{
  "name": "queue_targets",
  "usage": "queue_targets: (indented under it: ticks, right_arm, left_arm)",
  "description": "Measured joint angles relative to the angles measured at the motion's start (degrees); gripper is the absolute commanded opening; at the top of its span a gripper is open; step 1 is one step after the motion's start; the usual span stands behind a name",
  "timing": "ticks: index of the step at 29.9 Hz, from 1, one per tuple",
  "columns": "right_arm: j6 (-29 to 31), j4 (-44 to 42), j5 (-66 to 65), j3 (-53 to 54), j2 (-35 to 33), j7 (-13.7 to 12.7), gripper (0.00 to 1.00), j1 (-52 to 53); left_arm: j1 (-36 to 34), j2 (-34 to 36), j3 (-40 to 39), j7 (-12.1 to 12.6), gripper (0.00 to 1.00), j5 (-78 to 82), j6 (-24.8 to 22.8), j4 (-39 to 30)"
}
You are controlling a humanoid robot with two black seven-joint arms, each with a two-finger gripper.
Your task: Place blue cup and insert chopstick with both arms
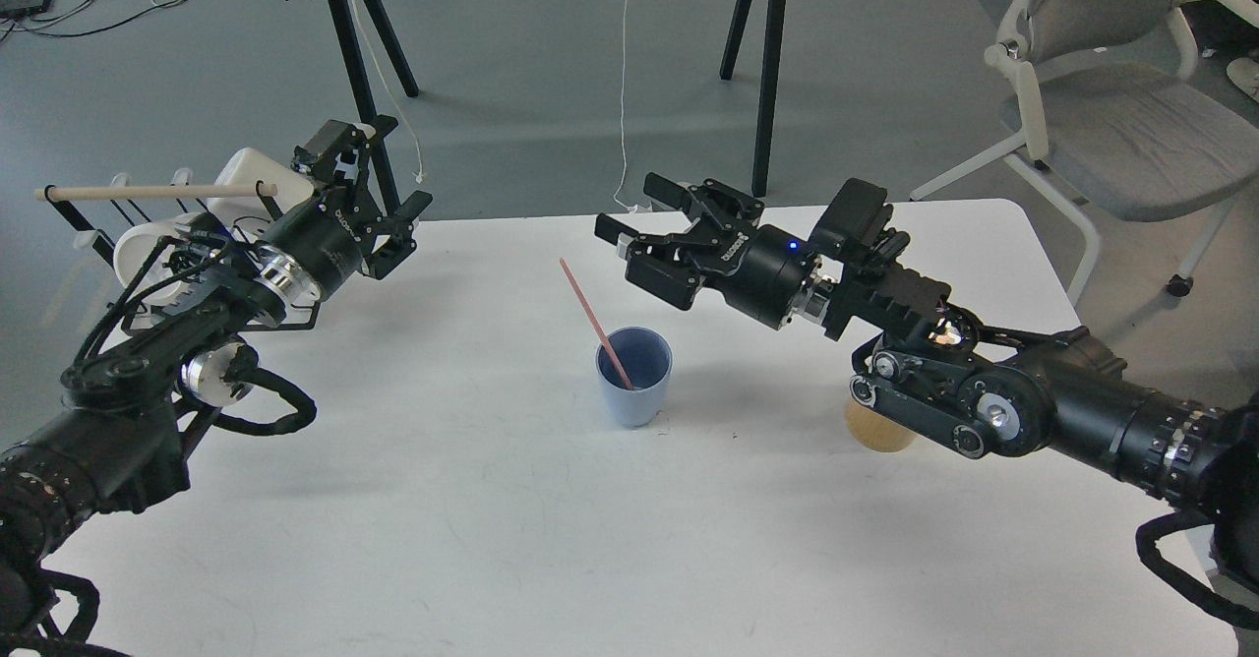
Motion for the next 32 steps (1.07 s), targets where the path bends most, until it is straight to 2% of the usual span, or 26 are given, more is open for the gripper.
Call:
queue_targets:
  ticks: [5,8,11,14,16,19,22,25,32]
  right_arm:
    - [0.0,3.6,8.9,9.2,-5.9,0.0,0.94,-1.6]
    - [0.5,8.8,23.9,11.1,-11.1,0.0,0.94,-2.7]
    - [6.0,14.6,41.8,11.2,-17.8,0.0,0.94,-3.5]
    - [17.7,18.3,59.1,11.9,-22.6,0.0,0.95,-5.6]
    - [28.0,18.8,68.4,12.9,-24.4,0.0,0.96,-7.8]
    - [42.2,17.4,77.9,15.0,-25.4,0.0,0.98,-11.3]
    - [52.5,14.4,82.2,16.7,-25.4,0.0,0.98,-13.5]
    - [55.5,12.4,83.2,17.1,-25.2,0.0,0.98,-14.5]
    - [56.0,10.3,83.5,17.4,-24.9,0.0,0.98,-15.5]
  left_arm:
    - [0.0,-0.1,-0.1,0.0,0.99,0.0,0.0,0.0]
    - [-0.2,-0.1,-0.3,0.0,0.99,-0.1,0.0,0.0]
    - [-0.3,-0.1,-0.5,0.0,0.99,-0.3,0.0,-0.1]
    - [-0.4,0.1,-0.5,0.0,0.99,-0.3,0.0,-0.2]
    - [-0.5,0.3,-0.8,0.0,0.99,-0.3,0.0,-0.4]
    - [-0.5,0.5,-1.9,0.0,0.99,-0.4,0.0,-0.7]
    - [-0.5,0.5,-2.4,0.0,0.99,-0.4,0.0,-0.7]
    - [-0.4,0.5,-2.7,0.0,0.99,-0.4,0.0,-0.7]
    - [0.6,0.6,-3.9,0.0,0.99,-0.4,0.0,-0.7]
